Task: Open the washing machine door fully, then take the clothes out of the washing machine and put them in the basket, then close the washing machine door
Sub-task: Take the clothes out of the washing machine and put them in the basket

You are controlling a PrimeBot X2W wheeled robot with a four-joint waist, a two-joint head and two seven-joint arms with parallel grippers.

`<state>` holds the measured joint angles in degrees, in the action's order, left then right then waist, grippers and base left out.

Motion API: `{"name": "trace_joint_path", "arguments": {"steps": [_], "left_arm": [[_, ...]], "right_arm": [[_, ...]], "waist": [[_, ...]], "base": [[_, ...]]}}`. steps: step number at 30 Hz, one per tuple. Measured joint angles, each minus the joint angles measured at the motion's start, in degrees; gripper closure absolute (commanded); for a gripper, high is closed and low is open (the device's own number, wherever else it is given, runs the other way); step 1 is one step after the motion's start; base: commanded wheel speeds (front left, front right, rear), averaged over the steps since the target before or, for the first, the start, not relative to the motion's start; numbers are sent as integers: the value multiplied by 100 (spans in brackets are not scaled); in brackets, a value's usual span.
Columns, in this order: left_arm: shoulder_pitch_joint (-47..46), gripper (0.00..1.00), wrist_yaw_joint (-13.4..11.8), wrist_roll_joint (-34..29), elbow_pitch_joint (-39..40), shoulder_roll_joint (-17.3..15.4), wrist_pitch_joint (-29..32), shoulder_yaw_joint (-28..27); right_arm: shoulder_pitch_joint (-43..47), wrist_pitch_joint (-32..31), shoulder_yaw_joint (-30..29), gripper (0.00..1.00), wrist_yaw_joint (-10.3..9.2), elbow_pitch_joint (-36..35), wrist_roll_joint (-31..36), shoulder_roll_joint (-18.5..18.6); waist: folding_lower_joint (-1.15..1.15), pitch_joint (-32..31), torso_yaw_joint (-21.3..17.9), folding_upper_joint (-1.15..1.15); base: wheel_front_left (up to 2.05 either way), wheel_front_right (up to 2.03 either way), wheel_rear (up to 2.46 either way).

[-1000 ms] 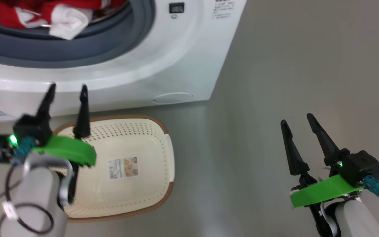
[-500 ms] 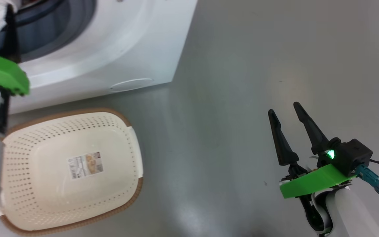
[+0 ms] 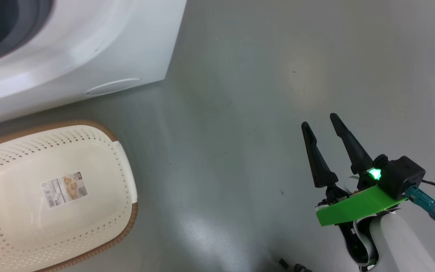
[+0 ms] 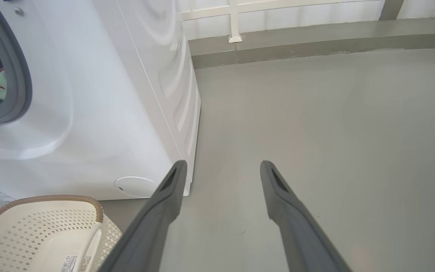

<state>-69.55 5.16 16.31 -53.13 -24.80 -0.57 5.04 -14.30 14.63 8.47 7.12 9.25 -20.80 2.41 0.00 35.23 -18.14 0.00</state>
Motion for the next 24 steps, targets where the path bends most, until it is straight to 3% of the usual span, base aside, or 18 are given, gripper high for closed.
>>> {"name": "trace_joint_path", "arguments": {"steps": [14,15,16,17,18,24], "left_arm": [[-269,0,-10,105,-730,-146,1025,88],[-270,21,-14,113,-753,-146,1084,99],[-280,52,-26,113,-759,-146,1114,115],[-298,91,-37,114,-768,-147,1122,126],[-314,100,-58,127,-781,-147,1158,130],[-318,100,-58,144,-812,-165,1211,213]], "right_arm": [[-12,0,57,0,0,-12,-37,0],[-12,0,57,0,0,-12,-37,0],[-12,0,56,0,0,-15,-37,0],[-13,0,56,0,0,-18,-37,0],[-14,0,56,0,0,-27,-37,0],[-89,0,55,0,0,-47,-36,0]], "waist": [[0,111,-117,0],[0,110,-114,0],[0,110,-109,0],[0,112,-105,0],[0,112,-100,0],[0,75,-99,0]], "base": [[0,0,0],[0,0,0],[0,0,0],[0,0,0],[0,0,0],[0,0,0]]}}
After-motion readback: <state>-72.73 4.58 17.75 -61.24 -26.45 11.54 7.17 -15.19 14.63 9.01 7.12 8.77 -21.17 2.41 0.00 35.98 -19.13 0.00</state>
